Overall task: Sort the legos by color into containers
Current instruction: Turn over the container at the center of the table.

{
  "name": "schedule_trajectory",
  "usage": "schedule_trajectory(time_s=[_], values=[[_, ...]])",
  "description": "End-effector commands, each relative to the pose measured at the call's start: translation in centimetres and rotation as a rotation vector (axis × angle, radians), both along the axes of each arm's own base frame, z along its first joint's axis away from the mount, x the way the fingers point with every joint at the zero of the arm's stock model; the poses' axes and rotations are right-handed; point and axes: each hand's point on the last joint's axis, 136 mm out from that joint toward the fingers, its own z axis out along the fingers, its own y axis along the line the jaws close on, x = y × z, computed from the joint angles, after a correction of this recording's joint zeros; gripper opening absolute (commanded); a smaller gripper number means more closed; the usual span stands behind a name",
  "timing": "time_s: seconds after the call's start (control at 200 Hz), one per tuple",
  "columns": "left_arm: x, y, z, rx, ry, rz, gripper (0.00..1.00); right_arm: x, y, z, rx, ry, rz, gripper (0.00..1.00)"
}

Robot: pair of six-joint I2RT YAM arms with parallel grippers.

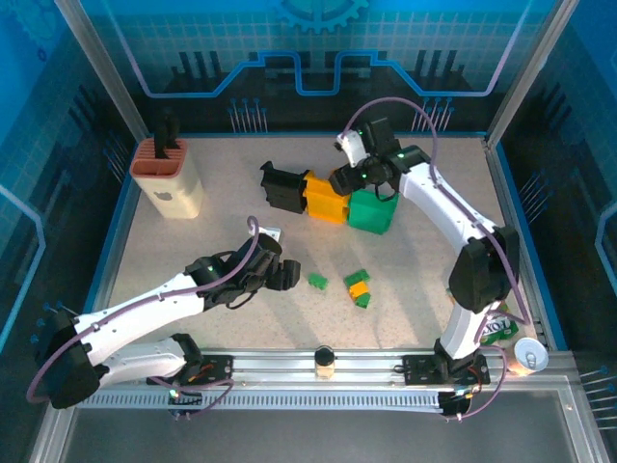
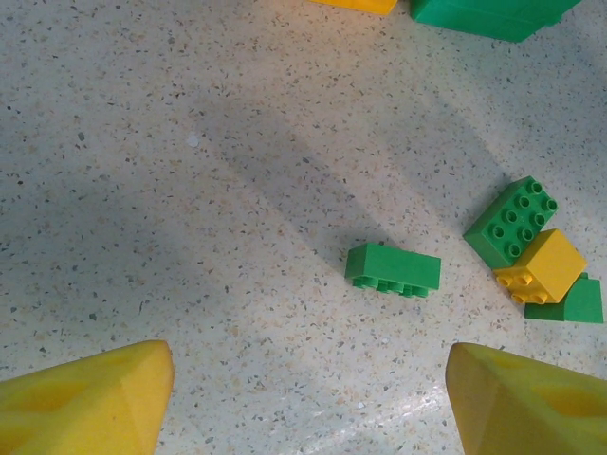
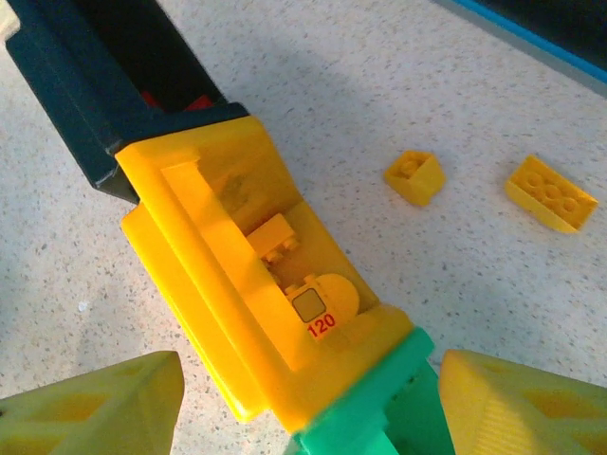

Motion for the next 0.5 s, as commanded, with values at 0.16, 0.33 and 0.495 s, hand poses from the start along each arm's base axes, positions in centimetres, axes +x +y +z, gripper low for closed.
schedule_trajectory(time_s=[0.16, 0.33, 0.495], values=[[0.1, 0.9, 1.9, 0.008, -0.047, 0.015, 0.76, -0.4, 4.2, -2.6, -0.101, 0.074, 0.162, 0.67], [0.0, 1.9, 2.5, -0.018, -0.062, 0.041, 0.76, -1.3, 5.6, -4.8, -0.17, 0.084, 0.198, 0.49], [0.0, 3.2, 2.6, -0.03, -0.07, 0.079, 0.75, -3.1, 7.2, -6.2, -0.287, -0.011, 0.234, 0.35]])
